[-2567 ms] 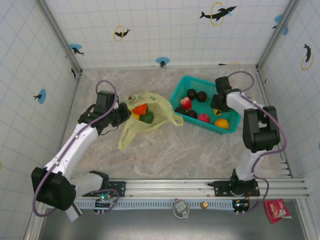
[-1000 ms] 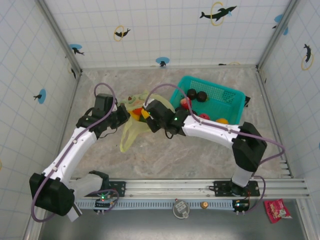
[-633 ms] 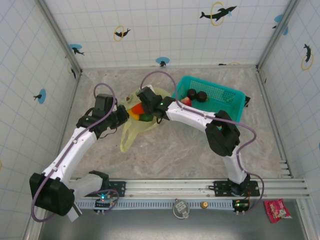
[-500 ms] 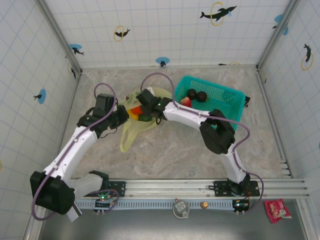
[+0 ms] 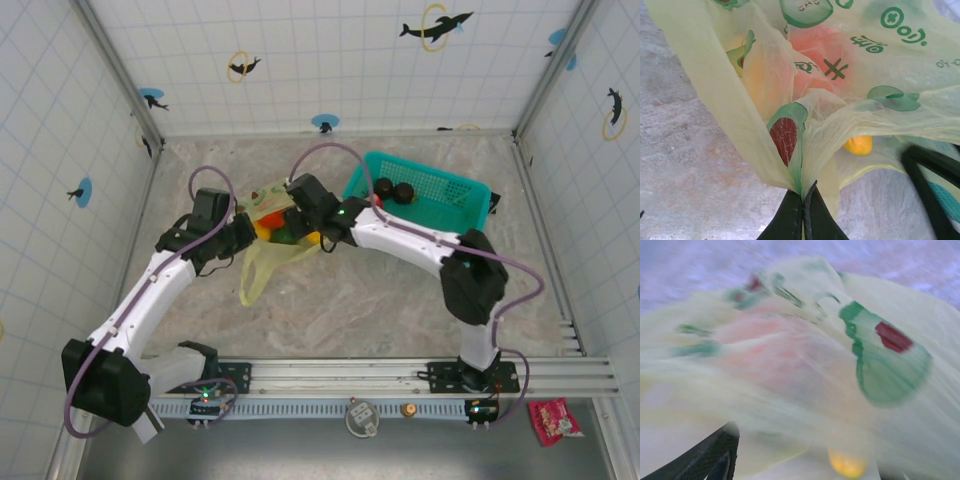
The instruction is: Place the fake fruits into the plastic bag and tie a complex knot
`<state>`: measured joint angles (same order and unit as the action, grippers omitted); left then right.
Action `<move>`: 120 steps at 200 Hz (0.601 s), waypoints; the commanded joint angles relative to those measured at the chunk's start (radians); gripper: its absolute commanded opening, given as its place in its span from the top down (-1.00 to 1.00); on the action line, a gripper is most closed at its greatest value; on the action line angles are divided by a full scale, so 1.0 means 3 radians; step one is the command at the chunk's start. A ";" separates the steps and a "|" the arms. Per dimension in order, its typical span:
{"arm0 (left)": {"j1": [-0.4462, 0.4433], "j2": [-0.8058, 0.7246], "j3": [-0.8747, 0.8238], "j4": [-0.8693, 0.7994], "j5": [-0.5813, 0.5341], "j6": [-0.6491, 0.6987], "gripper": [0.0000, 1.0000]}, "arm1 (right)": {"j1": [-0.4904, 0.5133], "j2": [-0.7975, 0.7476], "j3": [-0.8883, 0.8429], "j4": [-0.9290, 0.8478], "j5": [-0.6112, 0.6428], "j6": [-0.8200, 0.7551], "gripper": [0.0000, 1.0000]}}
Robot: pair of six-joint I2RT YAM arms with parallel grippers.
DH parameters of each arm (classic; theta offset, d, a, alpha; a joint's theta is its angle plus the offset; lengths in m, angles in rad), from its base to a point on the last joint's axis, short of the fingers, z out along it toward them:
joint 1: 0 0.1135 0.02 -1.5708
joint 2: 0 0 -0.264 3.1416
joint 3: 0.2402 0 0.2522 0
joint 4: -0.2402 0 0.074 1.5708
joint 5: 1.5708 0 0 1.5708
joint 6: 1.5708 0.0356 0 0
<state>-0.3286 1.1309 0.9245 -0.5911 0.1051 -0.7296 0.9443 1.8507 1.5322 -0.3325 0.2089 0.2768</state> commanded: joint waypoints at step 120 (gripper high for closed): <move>-0.0009 -0.0261 -0.0371 -0.0450 -0.0319 0.0052 1.00 | 0.0038 -0.1591 -0.1101 0.1016 -0.1124 0.0147 -0.44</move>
<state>-0.3286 1.0760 0.8433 -0.6640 0.0357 -0.7300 0.9672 1.4460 1.2259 -0.0799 -0.1287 0.3126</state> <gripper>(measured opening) 0.047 0.719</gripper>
